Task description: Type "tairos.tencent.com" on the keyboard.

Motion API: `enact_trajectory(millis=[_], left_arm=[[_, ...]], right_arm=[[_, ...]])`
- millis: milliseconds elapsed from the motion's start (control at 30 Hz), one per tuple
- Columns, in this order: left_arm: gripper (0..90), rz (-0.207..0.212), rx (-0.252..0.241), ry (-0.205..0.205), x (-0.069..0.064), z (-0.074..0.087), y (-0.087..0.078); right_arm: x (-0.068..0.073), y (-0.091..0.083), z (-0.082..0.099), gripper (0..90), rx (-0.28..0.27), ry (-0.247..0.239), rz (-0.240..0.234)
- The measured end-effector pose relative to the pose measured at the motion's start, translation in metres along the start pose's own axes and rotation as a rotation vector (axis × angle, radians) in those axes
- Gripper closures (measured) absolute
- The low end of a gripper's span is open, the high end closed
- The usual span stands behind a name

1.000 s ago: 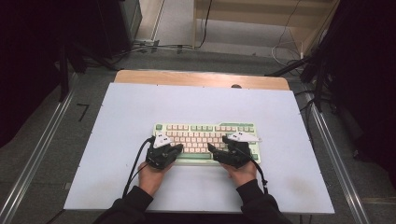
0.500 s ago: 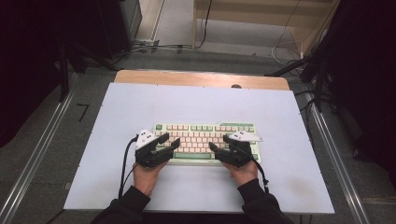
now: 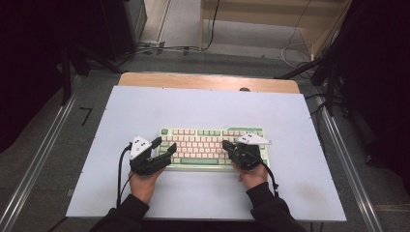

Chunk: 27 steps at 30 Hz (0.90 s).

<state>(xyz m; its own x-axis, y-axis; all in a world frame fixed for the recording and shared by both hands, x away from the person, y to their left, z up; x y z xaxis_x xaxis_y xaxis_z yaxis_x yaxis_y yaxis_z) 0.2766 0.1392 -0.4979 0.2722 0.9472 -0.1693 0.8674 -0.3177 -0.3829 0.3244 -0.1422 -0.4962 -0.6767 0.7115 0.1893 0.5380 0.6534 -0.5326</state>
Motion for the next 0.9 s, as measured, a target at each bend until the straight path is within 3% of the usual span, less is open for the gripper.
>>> enact_trajectory(millis=[333,900], left_arm=[[36.6,-0.017,0.013,0.004,0.006,0.004,-0.001],[36.6,-0.012,0.015,0.015,0.002,0.005,-0.004]], right_arm=[[-0.001,0.008,-0.006,87.7,0.008,-0.002,-0.002],[0.003,0.028,-0.009,87.7,0.082,0.002,0.015]])
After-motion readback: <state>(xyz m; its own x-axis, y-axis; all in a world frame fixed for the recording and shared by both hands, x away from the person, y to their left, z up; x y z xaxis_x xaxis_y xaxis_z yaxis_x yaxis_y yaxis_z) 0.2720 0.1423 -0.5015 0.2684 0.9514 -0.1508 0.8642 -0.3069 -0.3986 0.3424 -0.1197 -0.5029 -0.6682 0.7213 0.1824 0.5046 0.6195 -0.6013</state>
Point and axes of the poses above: each handheld gripper's, and its own axes: y roughly forward along the jaws, z roughly out of its underside, x roughly to its left, the point moved 3 cm from there along y, roughly forward along the jaws, and after that the axes turned 7 degrees about -z, right-handed, at the moved point
